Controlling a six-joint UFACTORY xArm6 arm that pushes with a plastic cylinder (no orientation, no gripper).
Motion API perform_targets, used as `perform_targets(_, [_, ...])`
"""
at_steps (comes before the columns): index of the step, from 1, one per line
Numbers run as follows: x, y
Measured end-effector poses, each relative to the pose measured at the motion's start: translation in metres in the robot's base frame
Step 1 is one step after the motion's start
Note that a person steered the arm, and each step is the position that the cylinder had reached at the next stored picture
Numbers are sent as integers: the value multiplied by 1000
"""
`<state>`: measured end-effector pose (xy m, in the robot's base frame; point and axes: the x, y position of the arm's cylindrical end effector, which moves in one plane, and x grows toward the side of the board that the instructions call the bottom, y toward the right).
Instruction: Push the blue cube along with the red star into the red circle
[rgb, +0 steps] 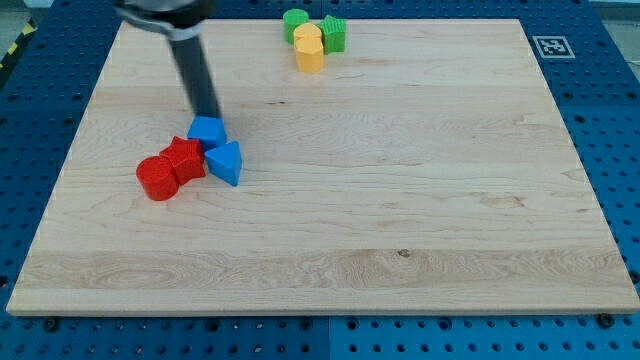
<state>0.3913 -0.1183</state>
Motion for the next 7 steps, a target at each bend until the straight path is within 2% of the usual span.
perform_targets(1, [2, 46])
perform_targets(4, [130, 15])
perform_targets(5, [139, -43])
perform_targets(7, [137, -76])
